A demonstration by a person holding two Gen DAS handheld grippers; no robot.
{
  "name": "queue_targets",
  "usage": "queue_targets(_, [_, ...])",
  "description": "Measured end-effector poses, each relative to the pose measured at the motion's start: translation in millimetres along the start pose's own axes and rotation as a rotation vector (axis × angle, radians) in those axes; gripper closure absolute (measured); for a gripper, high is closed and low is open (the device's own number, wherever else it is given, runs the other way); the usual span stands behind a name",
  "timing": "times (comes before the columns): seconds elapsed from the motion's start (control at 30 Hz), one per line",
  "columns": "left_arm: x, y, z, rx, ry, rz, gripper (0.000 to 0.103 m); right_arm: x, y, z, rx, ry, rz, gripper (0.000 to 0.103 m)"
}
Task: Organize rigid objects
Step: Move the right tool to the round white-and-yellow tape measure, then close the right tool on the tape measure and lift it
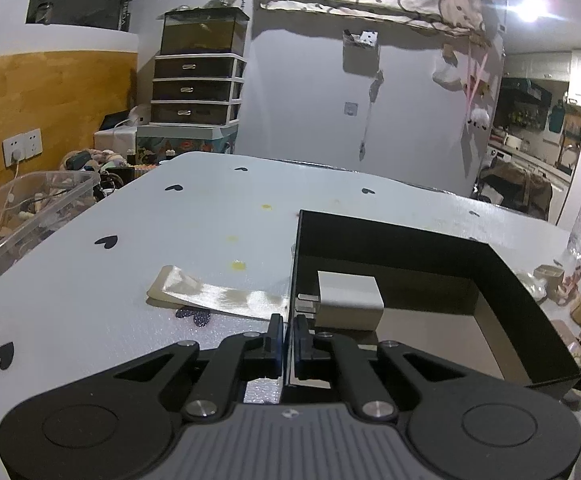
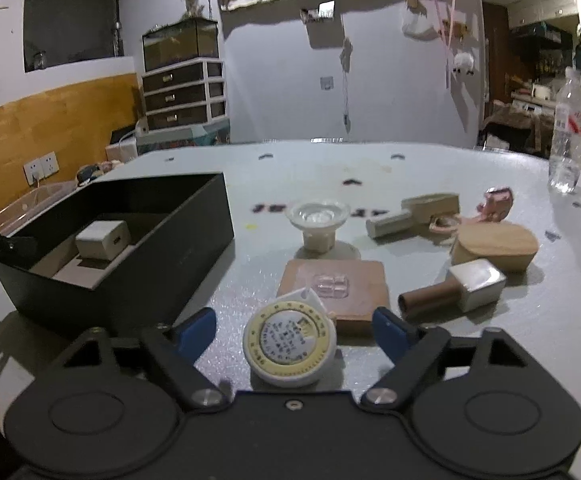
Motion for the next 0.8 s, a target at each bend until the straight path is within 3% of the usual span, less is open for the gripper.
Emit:
queue_targets(0.23, [-1.8, -2.0, -0.3, -0.018, 0.008, -0.005, 0.099, -7.7, 1.9, 2.3, 0.017, 0.032, 0.007, 0.035])
queue_targets(0.33, [-2.1, -1.9, -0.3, -0.018, 0.013, -0.007, 0.099, -8.3, 0.8, 3.9, 0.016, 0.051, -0.002, 0.048])
queue_targets(0.6, [-2.1, -1.9, -1.6, 0.003, 0.027, -0.021, 0.1, 5.6, -4.5, 0.3, -0.02, 0.06, -0.058, 0.048])
queue_targets(0.8, [-3.6, -2.1, -2.9, 0.017, 0.036, -0.032, 0.1, 19.6, -1.0, -34.9, -0.034, 0.022, -0.122, 0.048])
Point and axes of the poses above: each gripper's, at about its wrist camera, not at the fingertips, and x roughly against the way its jaws point, y to its left, z to its underside, the point moved 7 cm from there along -x, roughly the way its jaws point, and after that the axes turned 5 degrees about -y, right-handed, at the moved point
